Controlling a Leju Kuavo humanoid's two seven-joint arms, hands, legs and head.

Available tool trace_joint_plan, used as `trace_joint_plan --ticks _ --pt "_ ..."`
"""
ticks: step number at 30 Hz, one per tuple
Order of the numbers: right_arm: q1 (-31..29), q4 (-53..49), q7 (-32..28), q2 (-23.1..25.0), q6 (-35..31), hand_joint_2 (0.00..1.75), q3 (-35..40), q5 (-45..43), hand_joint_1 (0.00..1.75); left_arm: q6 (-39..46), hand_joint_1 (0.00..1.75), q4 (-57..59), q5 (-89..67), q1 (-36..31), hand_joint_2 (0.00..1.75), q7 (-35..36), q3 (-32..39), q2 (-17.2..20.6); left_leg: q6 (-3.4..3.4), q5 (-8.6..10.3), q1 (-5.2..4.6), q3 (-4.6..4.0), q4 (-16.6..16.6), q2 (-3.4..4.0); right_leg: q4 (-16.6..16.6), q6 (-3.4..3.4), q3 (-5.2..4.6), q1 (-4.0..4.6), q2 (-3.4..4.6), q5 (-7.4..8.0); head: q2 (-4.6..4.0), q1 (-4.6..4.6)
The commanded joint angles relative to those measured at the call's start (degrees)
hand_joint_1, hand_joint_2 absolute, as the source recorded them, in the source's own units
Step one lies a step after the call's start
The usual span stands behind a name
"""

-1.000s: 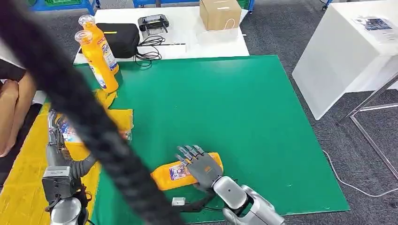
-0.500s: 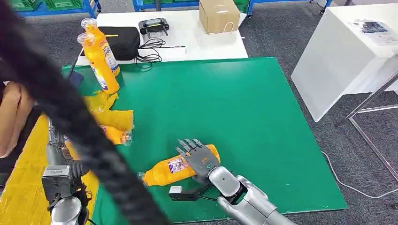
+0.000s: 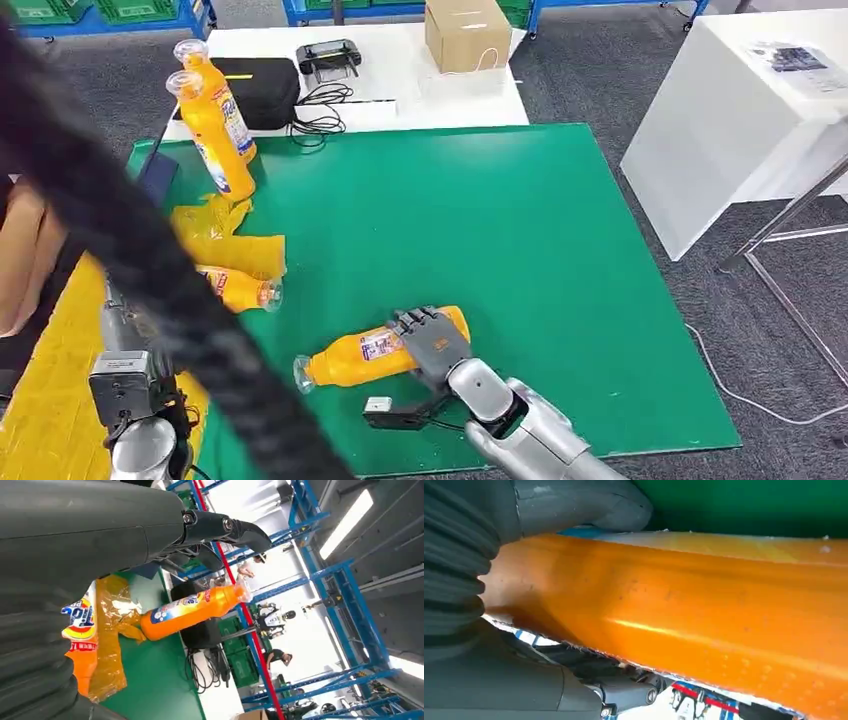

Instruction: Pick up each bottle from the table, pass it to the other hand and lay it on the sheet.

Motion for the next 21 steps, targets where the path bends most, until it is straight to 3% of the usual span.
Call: trace_joint_plan --ticks 1,6,7,11,16,21 --pt "4.1 -4.3 -1.6 1.0 -2.8 1.75 -5.4 -3.7 1.75 -2.1 0.0 0.7 0.5 -0.5 1.75 1.0 -1.4 -0.8 0.0 -0.07 0.1 -0.02 0.0 -0.16 -0.1 -0.05 0.12 0.11 -0.25 -0.09 0.0 -0.02" --pt "7.7 -11.1 -3.6 3.5 -11.2 1.75 -10.6 -6.5 1.75 -7.7 0.0 -0.8 2.1 0.4 1.75 3.5 -3.5 -0.4 -0.02 -0.15 0.1 -0.14 0.0 -0.13 -0.1 -0.06 0.06 0.12 -0.21 -0.15 0.0 0.0" --pt "8.8 -13.1 -4.4 4.1 -13.6 1.75 -12.0 -7.2 1.75 -15.0 0.0 -0.9 7.3 0.7 1.75 5.7 -4.6 0.4 -0.01 -0.06 0.02 -0.32 0.0 -0.11 0.0 -0.03 -0.18 0.03 -0.15 -0.08 0.0 -0.02" --pt "11.1 -16.6 -11.4 6.3 -21.9 1.75 -17.7 -16.2 1.75 -29.0 0.0 1.1 13.9 0.8 1.75 9.3 -8.1 2.7 -0.02 -0.08 0.02 -0.55 0.0 -0.06 0.0 -0.04 -0.44 0.03 -0.1 -0.08 0.0 0.0" --pt "10.9 -16.8 -19.2 8.5 -24.2 1.75 -23.9 -32.1 1.75 -34.9 0.0 2.6 16.1 0.5 1.75 10.5 -13.5 4.6 0.0 -0.07 0.0 -0.6 0.0 -0.14 0.0 -0.03 -0.48 0.02 -0.2 -0.11 0.0 0.0" --pt "10.7 -16.1 -19.7 8.6 -24.1 1.75 -24.2 -32.5 1.75 -34.9 0.0 2.5 16.1 0.5 1.75 10.4 -14.0 4.6 -0.01 -0.05 0.0 -0.68 0.0 -0.06 0.0 -0.02 -0.58 0.01 -0.11 -0.06 0.0 0.0"
